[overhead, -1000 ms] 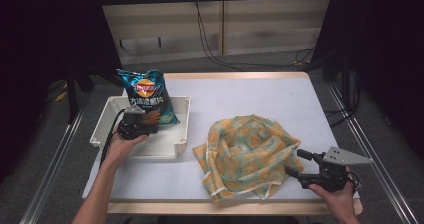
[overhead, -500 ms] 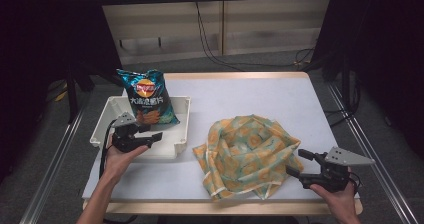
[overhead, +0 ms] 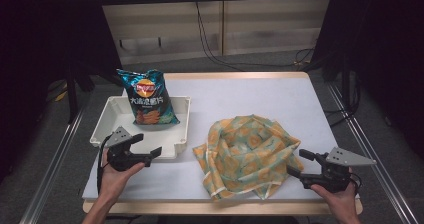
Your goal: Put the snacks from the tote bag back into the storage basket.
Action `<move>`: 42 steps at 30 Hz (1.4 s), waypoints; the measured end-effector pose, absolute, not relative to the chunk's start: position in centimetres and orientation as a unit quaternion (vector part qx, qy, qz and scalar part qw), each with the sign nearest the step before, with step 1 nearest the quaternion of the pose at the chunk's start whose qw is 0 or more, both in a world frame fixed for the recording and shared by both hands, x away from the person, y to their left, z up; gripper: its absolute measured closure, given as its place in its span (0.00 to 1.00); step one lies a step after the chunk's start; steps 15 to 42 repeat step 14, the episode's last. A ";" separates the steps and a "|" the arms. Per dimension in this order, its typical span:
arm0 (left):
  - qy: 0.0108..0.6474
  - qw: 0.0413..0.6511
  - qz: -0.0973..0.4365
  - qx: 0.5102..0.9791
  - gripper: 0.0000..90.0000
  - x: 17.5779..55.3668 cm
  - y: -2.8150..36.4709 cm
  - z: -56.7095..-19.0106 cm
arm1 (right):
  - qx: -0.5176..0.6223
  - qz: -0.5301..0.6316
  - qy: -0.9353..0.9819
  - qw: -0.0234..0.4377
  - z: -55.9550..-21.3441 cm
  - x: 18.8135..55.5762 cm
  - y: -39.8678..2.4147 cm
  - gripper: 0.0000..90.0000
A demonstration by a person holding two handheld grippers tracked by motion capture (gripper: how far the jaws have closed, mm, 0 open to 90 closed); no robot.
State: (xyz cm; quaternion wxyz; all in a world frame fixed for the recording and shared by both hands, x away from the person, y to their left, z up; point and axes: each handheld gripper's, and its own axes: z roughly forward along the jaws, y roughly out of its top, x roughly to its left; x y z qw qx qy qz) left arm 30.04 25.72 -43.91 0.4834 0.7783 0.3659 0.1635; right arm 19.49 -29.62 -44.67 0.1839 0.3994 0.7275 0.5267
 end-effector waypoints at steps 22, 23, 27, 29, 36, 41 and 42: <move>0.344 0.500 0.163 0.778 0.22 26.6 25.1 -45.9 | 0.407 0.530 0.719 0.190 -44.6 19.4 -30.3 0.26; 0.344 0.500 0.163 0.778 0.22 26.6 25.1 -45.9 | 0.407 0.530 0.719 0.190 -44.6 19.4 -30.3 0.26; 0.344 0.500 0.163 0.778 0.22 26.6 25.1 -45.9 | 0.407 0.530 0.719 0.190 -44.6 19.4 -30.3 0.26; 0.344 0.500 0.163 0.778 0.22 26.6 25.1 -45.9 | 0.407 0.530 0.719 0.190 -44.6 19.4 -30.3 0.26; 0.344 0.500 0.163 0.778 0.22 26.6 25.1 -45.9 | 0.407 0.530 0.719 0.190 -44.6 19.4 -30.3 0.26; 0.344 0.500 0.163 0.778 0.22 26.6 25.1 -45.9 | 0.407 0.530 0.719 0.190 -44.6 19.4 -30.3 0.26; 0.344 0.500 0.163 0.778 0.22 26.6 25.1 -45.9 | 0.407 0.530 0.719 0.190 -44.6 19.4 -30.3 0.26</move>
